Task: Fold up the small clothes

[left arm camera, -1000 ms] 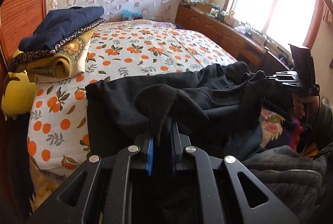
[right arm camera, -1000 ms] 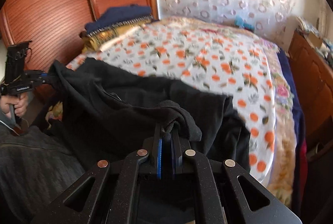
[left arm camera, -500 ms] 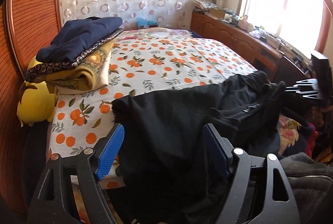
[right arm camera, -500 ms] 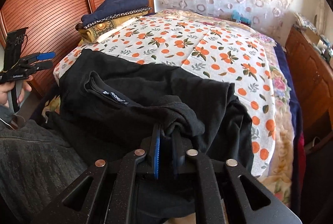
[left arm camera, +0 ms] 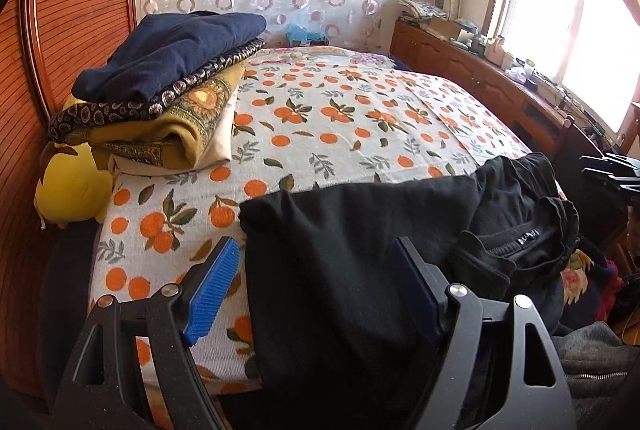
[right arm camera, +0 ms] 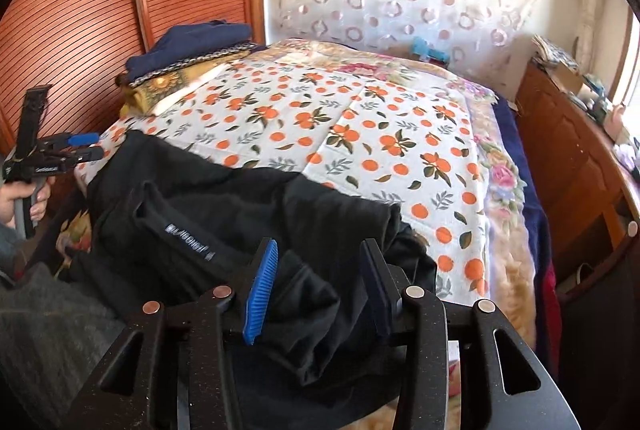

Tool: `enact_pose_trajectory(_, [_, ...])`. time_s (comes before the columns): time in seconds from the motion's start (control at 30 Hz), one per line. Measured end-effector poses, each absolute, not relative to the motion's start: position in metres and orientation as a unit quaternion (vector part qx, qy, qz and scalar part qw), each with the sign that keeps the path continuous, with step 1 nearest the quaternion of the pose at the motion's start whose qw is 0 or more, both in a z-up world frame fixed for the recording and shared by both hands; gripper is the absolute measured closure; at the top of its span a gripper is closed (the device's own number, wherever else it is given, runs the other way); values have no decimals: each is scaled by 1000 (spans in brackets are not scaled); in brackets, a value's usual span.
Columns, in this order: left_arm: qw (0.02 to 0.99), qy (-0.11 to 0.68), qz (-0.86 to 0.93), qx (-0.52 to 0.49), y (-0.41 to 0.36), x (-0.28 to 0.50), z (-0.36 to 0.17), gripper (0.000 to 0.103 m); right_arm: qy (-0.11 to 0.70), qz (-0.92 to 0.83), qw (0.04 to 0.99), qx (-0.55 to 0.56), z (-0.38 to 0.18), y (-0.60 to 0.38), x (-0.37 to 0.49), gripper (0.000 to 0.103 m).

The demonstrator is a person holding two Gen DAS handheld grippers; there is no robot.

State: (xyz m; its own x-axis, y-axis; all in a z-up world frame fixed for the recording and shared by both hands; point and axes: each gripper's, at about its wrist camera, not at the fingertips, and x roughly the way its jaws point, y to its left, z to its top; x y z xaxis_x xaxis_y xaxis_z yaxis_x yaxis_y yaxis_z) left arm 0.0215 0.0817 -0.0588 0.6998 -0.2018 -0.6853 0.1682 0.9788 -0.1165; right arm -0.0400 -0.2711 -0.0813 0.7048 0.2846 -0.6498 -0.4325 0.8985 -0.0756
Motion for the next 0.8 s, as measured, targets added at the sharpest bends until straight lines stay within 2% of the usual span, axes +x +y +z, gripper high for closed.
enact_pose_trajectory(0.5, [917,391,-80,-10,84,76,-80,24,360,143,922,-19,-121,-291,47,59])
enact_pose_trajectory(0.63, [913,400,-81,-16,83,86,-89,24,382,158,911,-6,-129,-286,59,73])
enact_pose_trajectory(0.7, [912,402,-82,-14,81,88,-94,24,381,176,908,-4,-129,-283,56,92])
enact_pose_trajectory(0.8, [910,407,-79,-13,80,90,-99,24,354,200,913,-15,-119,-285,48,98])
